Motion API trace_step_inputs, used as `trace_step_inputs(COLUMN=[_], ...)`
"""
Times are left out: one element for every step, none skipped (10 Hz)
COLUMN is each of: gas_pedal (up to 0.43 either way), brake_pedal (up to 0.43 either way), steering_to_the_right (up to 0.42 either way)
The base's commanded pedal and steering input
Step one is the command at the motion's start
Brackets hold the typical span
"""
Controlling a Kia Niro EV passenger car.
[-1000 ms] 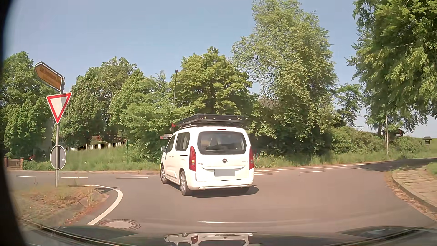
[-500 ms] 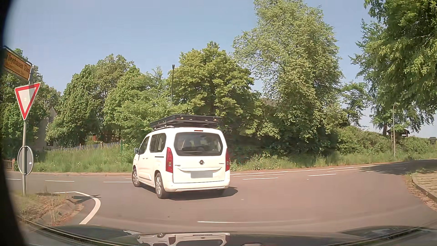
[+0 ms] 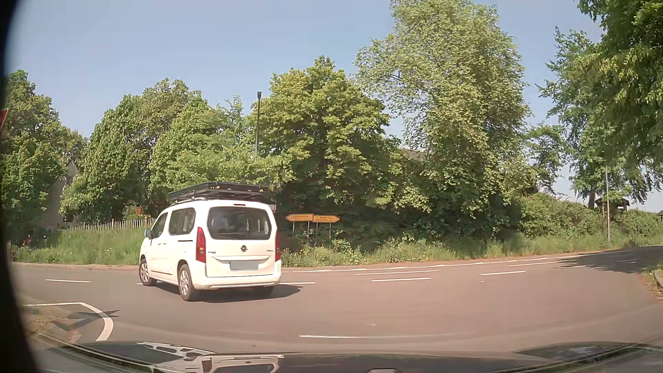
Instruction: Follow the waypoints while adhering to traffic rules and regulations
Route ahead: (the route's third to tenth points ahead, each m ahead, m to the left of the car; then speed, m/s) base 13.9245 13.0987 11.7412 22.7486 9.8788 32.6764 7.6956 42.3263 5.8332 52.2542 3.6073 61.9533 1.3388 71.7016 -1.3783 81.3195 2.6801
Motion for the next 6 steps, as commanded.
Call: trace_step_inputs(gas_pedal=[0.429,0.429,0.429,0.429,0.429,0.421], brake_pedal=[0.000,0.000,0.000,0.000,0.000,0.000], steering_to_the_right=[-0.012,-0.017,-0.032,-0.055,-0.087,-0.113])
